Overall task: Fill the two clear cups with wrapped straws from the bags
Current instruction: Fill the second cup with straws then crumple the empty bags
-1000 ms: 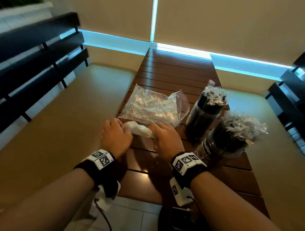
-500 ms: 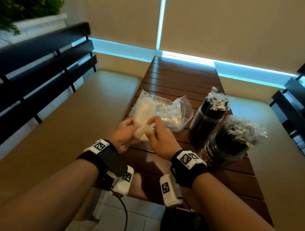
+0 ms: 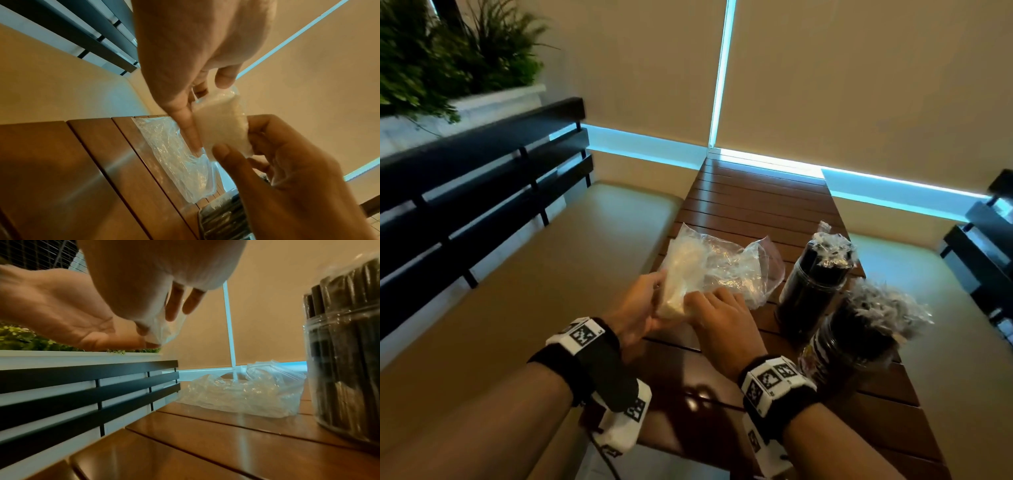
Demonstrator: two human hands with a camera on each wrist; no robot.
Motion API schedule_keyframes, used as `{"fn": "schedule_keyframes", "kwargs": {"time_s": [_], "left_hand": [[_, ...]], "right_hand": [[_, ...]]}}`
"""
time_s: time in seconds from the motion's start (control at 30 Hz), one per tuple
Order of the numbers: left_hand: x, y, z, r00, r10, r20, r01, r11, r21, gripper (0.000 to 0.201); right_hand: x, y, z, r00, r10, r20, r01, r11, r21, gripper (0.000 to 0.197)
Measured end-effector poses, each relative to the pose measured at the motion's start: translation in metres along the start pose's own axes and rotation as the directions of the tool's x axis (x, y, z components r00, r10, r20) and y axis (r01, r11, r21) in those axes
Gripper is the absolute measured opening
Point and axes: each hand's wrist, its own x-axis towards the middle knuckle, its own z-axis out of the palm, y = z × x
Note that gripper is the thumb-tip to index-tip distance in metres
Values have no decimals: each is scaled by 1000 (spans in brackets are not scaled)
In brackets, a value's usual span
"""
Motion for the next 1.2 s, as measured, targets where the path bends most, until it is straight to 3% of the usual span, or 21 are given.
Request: {"fn": "schedule_keyframes", "kwargs": {"time_s": [0.1,0.2,0.33,0.43,0.53,0.6,0.7,0.77,0.87,0.93,1.03,1.1,1.2], "left_hand": [[0,1,-4,999,33,-16,-33,999,-2,39],[-4,0,-3,991,94,97,-92,996,-21,49],[-4,-5,-2,958,171,230,-169,985,-29,62],[1,-7,-3,957,187,222,-192,981,2,57],[10,-11,4,971,207,116,-215,975,62,48],[17,-14,10,977,208,39,-211,971,115,38],[32,-16,18,977,211,-26,-193,930,312,20],[40,-13,23,984,180,-16,-159,905,394,29],[59,-9,27,996,86,14,-87,972,217,45],[84,-11,21,995,72,-74,-47,955,292,48],[132,-17,-5,939,155,-306,49,824,565,26],[148,-14,-15,877,184,-444,189,718,670,49],[168,-6,-21,810,228,-540,277,662,696,64]], "right_hand": [[5,-5,-4,997,41,70,-56,973,225,17],[14,-8,-9,971,138,194,-213,868,449,15],[28,3,-23,919,240,312,-378,757,533,13],[29,11,-24,865,441,239,-494,668,556,11],[30,9,-19,753,650,105,-585,587,559,37],[34,9,-20,701,681,212,-665,518,538,49],[36,16,-21,684,639,352,-714,488,502,28],[36,23,-17,668,661,342,-720,458,522,22],[39,31,-7,622,716,316,-731,387,561,25],[36,37,1,600,743,296,-721,343,602,26],[29,49,14,583,759,289,-717,313,623,31],[26,58,22,559,775,294,-723,283,631,33],[29,67,26,524,802,286,-724,242,647,19]]}}
